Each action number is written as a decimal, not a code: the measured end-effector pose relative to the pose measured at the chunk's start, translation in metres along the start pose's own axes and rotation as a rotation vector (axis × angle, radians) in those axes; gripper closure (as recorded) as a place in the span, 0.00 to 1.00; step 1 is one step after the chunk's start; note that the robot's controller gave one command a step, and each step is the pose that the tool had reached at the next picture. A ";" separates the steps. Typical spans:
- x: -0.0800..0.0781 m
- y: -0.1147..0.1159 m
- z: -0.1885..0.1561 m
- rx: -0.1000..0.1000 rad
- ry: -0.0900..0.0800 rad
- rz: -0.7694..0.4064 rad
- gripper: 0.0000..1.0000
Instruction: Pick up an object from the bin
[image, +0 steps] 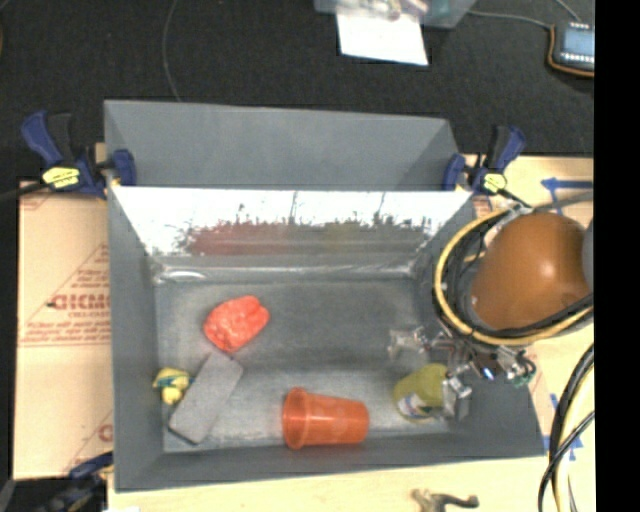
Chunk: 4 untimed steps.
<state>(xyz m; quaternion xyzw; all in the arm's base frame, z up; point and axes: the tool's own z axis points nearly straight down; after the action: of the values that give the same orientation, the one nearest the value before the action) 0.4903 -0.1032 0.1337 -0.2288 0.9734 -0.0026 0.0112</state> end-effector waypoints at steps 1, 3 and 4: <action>0.020 -0.013 0.033 -0.002 0.016 0.552 0.00; 0.015 -0.030 0.058 -0.006 -0.005 0.564 1.00; 0.015 -0.030 0.058 -0.005 -0.005 0.563 1.00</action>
Offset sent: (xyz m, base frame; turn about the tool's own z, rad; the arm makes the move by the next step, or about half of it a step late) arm -0.0115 -0.0275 -0.0637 0.0996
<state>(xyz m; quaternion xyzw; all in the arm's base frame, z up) 0.4914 -0.1371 0.0760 0.0508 0.9986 0.0037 0.0132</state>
